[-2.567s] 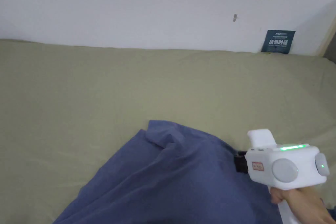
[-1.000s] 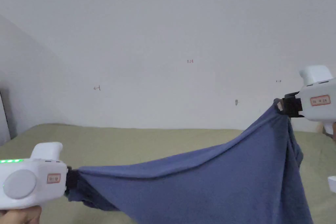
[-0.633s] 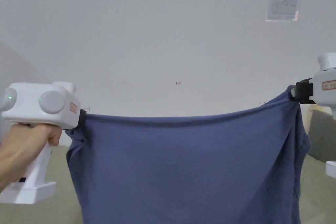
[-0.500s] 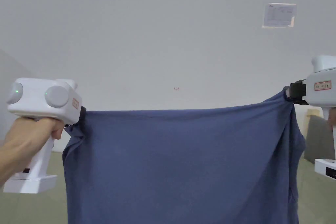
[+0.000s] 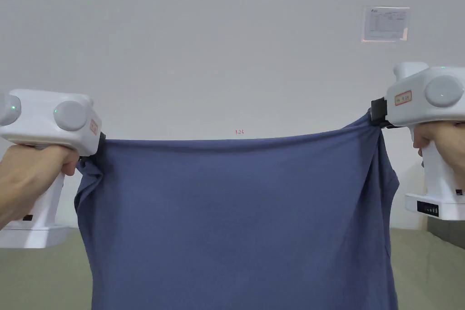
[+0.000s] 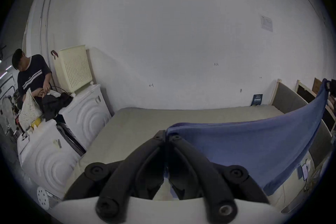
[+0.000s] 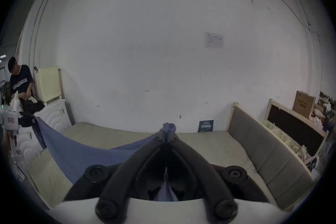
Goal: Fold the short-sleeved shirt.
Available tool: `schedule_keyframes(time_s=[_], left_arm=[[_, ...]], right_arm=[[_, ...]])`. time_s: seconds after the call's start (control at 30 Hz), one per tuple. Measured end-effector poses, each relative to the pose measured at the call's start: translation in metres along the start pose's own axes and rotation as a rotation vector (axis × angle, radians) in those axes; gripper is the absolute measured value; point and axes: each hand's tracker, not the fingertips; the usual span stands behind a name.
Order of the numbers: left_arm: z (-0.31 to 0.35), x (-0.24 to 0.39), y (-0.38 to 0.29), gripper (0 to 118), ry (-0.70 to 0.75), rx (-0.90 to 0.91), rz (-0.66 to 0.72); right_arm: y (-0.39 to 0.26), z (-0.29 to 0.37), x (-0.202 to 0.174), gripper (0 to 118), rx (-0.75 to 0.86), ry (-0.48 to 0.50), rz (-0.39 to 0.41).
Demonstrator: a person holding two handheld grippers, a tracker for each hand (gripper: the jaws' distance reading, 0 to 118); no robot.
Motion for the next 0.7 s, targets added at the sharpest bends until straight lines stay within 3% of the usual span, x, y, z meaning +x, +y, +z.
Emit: schedule_keyframes(time_s=[0.43,0.57,0.6,0.7], left_arm=[[-0.092,0.016,0.066,1,0.076,0.064,-0.001],[-0.124,0.022,0.066,1,0.089,0.070,0.004],[-0.131,0.022,0.062,1,0.069,0.075,0.067],[-0.115,0.022,0.063,1,0.042,0.053,0.059]], right_arm=[[0.049,-0.113,-0.012,2,0.048,-0.024,0.024],[0.033,-0.149,-0.016,2,0.026,-0.037,0.015],[0.025,-0.157,-0.015,2,0.019,-0.034,0.006],[-0.011,-0.180,-0.014,2,-0.035,-0.014,-0.007]])
